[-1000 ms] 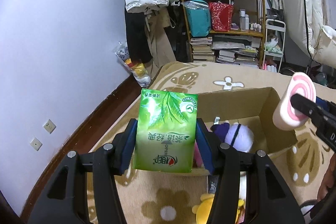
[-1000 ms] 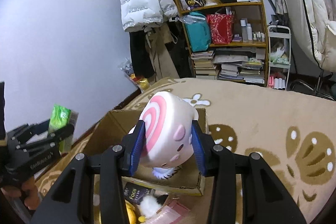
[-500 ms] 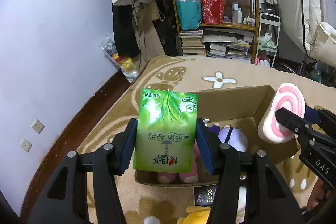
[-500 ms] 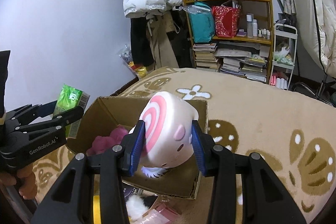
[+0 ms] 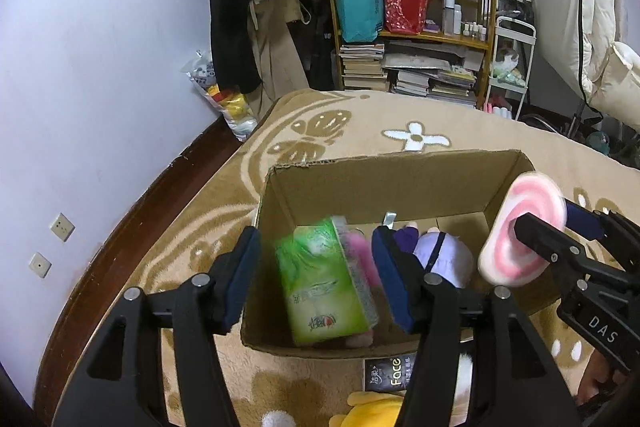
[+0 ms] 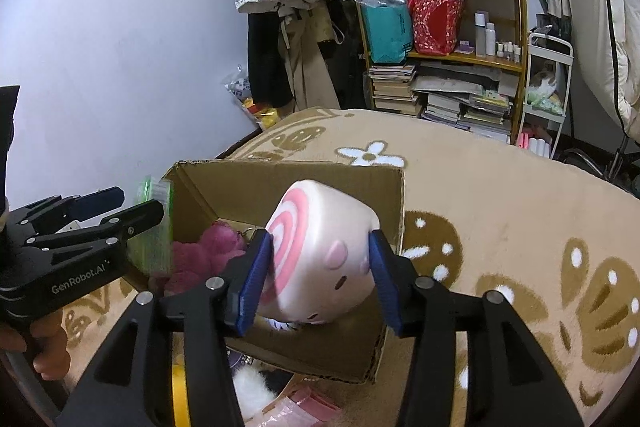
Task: Organize soft objects
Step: 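Carry tissue pack into box with left tool while right tool lifts lollipop, then withdraw both open tools from the box toward the items left on the rug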
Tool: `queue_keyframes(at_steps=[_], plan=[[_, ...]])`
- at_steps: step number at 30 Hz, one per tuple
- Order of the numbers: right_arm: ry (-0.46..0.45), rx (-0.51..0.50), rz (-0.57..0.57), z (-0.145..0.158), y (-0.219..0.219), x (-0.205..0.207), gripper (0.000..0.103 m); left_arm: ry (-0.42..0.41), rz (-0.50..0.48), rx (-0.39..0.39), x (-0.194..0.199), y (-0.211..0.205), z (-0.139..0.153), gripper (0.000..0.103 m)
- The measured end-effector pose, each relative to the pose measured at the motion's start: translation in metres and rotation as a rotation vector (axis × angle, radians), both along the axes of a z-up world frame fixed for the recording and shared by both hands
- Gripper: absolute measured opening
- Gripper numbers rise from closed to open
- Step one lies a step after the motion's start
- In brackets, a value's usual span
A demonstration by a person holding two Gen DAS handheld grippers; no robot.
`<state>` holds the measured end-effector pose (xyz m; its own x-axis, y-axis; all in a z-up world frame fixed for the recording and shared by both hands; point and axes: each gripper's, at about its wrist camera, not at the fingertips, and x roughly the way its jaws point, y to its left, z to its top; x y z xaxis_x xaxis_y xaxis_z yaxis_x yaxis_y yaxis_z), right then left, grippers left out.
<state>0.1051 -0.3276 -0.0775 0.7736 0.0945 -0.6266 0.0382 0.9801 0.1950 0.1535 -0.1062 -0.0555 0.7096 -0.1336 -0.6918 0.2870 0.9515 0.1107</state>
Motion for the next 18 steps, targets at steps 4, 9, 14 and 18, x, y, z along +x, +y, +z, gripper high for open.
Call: queue_keyframes(at_steps=[4, 9, 14, 18], plan=[[-0.015, 0.035, -0.008, 0.004, -0.003, -0.004, 0.08, -0.01, 0.002, -0.01, -0.002, 0.002, 0.003, 0.076], [-0.028, 0.036, -0.03, 0.014, -0.006, -0.012, 0.098, -0.014, 0.007, 0.0, -0.004, 0.005, 0.006, 0.089], [-0.027, 0.018, -0.047, 0.023, -0.004, -0.021, 0.103, -0.01, 0.019, -0.011, -0.01, 0.013, 0.013, 0.095], [0.0, 0.014, -0.046, 0.022, -0.002, -0.026, 0.103, -0.012, 0.038, -0.016, -0.017, 0.022, 0.019, 0.098]])
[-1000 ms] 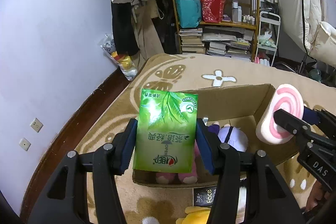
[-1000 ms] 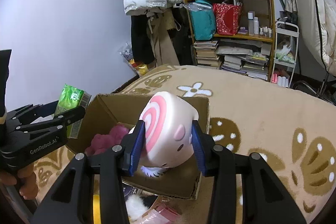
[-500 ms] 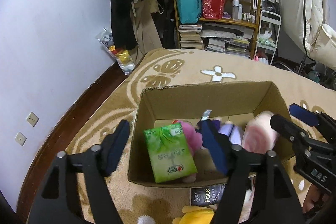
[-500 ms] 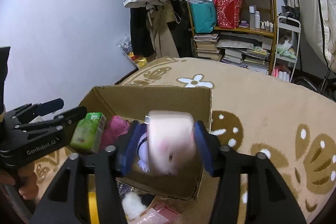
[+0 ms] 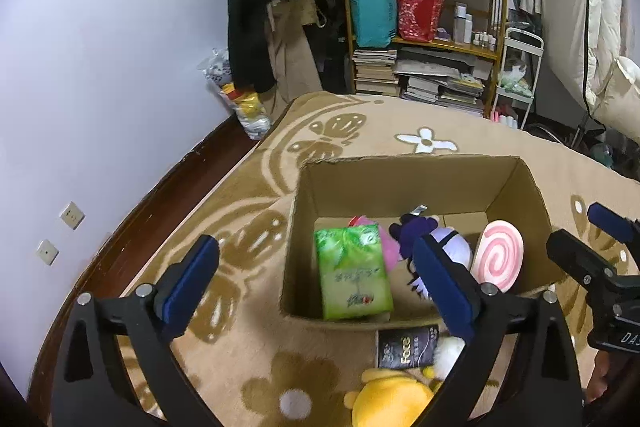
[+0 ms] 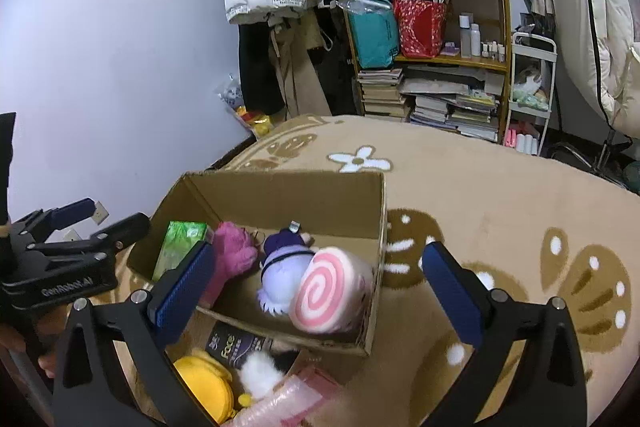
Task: Organize soft objects
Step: 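Withdraw both open tools from the box toward the items left on the rug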
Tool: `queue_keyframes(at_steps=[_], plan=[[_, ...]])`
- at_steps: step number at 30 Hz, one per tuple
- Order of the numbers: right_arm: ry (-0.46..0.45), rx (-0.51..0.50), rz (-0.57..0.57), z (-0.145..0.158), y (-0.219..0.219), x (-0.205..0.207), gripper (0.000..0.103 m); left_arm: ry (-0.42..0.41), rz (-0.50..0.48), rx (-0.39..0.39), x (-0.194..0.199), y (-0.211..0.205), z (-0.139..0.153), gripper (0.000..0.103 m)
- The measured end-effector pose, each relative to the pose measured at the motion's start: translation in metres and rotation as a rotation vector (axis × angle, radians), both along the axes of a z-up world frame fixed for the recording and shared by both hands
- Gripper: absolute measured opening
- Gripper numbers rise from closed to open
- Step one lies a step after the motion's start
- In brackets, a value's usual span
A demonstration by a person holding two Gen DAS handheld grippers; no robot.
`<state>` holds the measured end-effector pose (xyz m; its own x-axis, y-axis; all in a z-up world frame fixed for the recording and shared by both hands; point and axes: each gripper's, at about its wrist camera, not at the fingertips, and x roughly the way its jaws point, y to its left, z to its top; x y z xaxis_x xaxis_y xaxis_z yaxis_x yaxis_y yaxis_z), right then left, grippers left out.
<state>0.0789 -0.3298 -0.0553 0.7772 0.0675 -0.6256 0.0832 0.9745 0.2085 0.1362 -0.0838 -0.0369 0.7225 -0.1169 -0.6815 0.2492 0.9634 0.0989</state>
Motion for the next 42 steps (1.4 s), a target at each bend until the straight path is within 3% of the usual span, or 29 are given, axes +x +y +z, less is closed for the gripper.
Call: queue_keyframes(at_steps=[9, 18, 25, 42], plan=[[0.023, -0.015, -0.013, 0.002, 0.013, -0.024, 0.103, 0.07, 0.048, -0.04, -0.022, 0.026, 0.004, 0.098], [0.057, -0.037, -0.032, 0.004, 0.026, -0.049, 0.103, 0.094, 0.047, 0.015, -0.056, 0.034, 0.005, 0.098], [0.071, -0.052, -0.04, 0.003, 0.037, -0.069, 0.103, 0.142, 0.065, 0.014, -0.074, 0.041, -0.005, 0.098], [0.149, -0.1, 0.006, -0.02, 0.059, -0.077, 0.103, 0.255, 0.104, 0.024, -0.083, 0.056, -0.028, 0.098]])
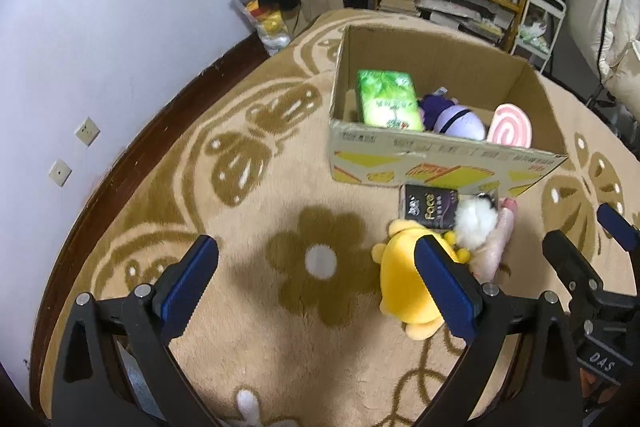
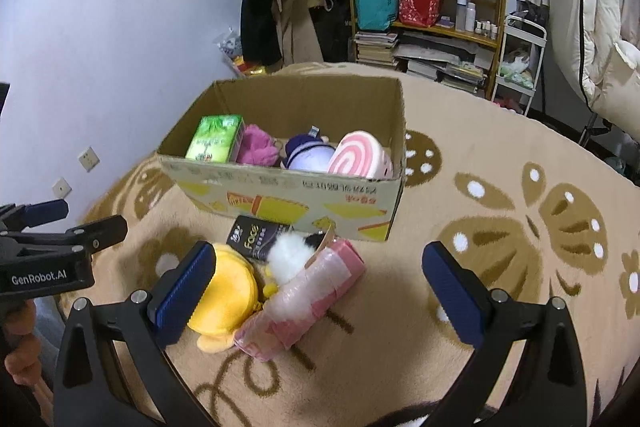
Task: Organize soft objects
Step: 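Withdraw both open tools from the box toward the items left on the rug, then grasp yellow plush with left tool while right tool grasps pink wrapped roll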
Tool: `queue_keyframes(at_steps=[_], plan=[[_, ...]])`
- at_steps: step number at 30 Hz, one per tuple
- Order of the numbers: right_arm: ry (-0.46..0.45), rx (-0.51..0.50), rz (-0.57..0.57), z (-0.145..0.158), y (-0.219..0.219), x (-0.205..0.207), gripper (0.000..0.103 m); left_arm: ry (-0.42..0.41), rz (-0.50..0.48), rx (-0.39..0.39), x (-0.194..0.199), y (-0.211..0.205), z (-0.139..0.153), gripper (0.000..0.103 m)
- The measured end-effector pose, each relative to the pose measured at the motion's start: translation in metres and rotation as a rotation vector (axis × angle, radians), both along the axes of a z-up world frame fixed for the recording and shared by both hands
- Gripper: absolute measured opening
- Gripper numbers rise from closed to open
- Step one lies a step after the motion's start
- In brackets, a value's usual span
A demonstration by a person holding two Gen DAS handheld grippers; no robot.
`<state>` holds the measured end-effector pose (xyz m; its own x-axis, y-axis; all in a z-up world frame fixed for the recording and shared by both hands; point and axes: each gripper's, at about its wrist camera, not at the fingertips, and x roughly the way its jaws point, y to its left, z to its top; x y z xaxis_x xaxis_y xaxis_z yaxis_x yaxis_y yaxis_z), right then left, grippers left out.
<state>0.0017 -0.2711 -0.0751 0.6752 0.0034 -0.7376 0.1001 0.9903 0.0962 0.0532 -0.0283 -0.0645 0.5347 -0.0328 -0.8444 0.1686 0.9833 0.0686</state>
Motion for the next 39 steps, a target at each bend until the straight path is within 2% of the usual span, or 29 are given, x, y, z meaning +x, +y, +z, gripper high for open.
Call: queue_keyframes(at_steps=[9, 18, 25, 32, 39], plan=[[0.072, 0.027, -0.007, -0.023, 0.002, 0.01, 0.103, 0.092, 0.037, 0.001, 0.017, -0.002, -0.028, 0.098], [0.153, 0.035, -0.004, -0.044, 0.005, 0.02, 0.103, 0.179, 0.046, -0.062, 0.034, -0.006, -0.053, 0.098], [0.215, 0.018, 0.002, -0.06, 0.008, 0.027, 0.103, 0.231, 0.016, -0.101, 0.041, -0.014, -0.062, 0.098], [0.284, -0.007, 0.005, -0.075, 0.012, 0.032, 0.102, 0.257, -0.026, -0.092, 0.044, -0.029, -0.07, 0.098], [0.303, -0.011, 0.013, -0.085, 0.014, 0.037, 0.102, 0.303, -0.066, -0.093, 0.046, -0.043, -0.083, 0.098]])
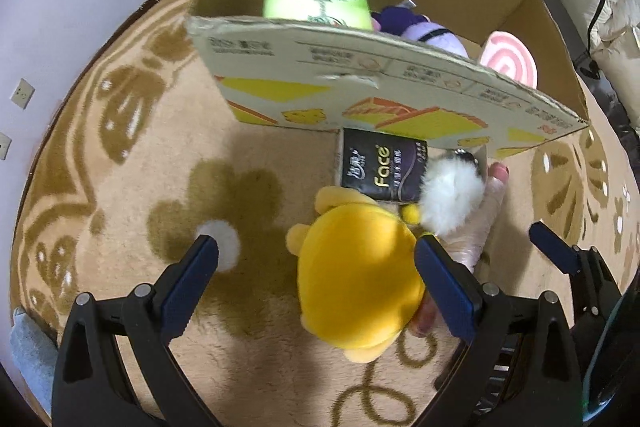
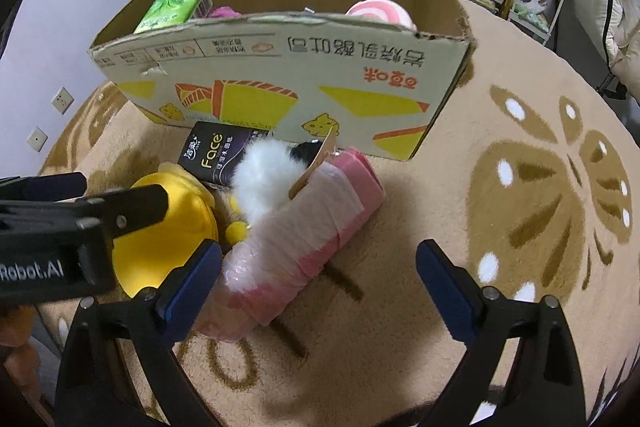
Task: Organize soft objects
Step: 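Grasp yellow plush with left tool while right tool grasps pink wrapped roll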
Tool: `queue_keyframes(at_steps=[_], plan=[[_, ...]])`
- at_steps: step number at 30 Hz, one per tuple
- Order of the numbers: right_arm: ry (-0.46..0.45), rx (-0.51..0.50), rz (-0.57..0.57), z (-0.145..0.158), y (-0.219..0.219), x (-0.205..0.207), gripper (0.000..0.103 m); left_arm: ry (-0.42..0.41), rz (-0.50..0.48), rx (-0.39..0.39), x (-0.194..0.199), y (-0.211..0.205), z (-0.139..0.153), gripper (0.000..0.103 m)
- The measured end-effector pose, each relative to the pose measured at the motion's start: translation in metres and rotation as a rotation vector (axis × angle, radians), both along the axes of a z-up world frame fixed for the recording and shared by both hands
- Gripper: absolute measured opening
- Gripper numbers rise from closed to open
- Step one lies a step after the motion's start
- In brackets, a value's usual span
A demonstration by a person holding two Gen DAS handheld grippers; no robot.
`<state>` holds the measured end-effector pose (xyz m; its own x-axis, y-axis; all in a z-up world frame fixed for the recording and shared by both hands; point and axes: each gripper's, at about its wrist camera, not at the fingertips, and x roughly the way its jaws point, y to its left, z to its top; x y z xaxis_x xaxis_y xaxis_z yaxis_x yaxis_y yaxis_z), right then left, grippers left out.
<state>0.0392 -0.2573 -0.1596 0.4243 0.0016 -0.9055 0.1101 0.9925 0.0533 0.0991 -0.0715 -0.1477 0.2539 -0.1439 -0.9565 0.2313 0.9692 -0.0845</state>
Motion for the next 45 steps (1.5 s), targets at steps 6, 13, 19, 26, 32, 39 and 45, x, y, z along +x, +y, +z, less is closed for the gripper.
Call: queue_keyframes(at_steps=[6, 13, 19, 26, 32, 39, 45], plan=[[0.012, -0.01, 0.017, -0.006, 0.007, 0.002, 0.102, 0.03, -0.03, -0.033, 0.003, -0.01, -0.006, 0.098], [0.015, -0.006, 0.032, -0.007, 0.014, 0.006, 0.102, 0.082, -0.039, -0.063, 0.007, -0.015, -0.019, 0.098], [0.002, -0.012, 0.058, -0.005, 0.022, 0.009, 0.102, 0.106, -0.036, -0.066, 0.011, -0.019, -0.028, 0.098], [0.037, -0.004, 0.043, -0.014, 0.021, 0.015, 0.102, 0.124, -0.034, -0.039, 0.011, -0.024, -0.038, 0.098], [0.045, 0.002, 0.041, -0.018, 0.018, 0.014, 0.102, 0.138, -0.031, -0.039, 0.014, -0.029, -0.044, 0.098], [0.059, 0.017, 0.03, -0.02, 0.012, 0.009, 0.102, 0.141, 0.002, -0.023, 0.019, -0.02, -0.049, 0.098], [0.081, 0.035, 0.018, -0.021, 0.003, 0.005, 0.102, 0.158, 0.011, -0.02, 0.022, -0.009, -0.06, 0.097]])
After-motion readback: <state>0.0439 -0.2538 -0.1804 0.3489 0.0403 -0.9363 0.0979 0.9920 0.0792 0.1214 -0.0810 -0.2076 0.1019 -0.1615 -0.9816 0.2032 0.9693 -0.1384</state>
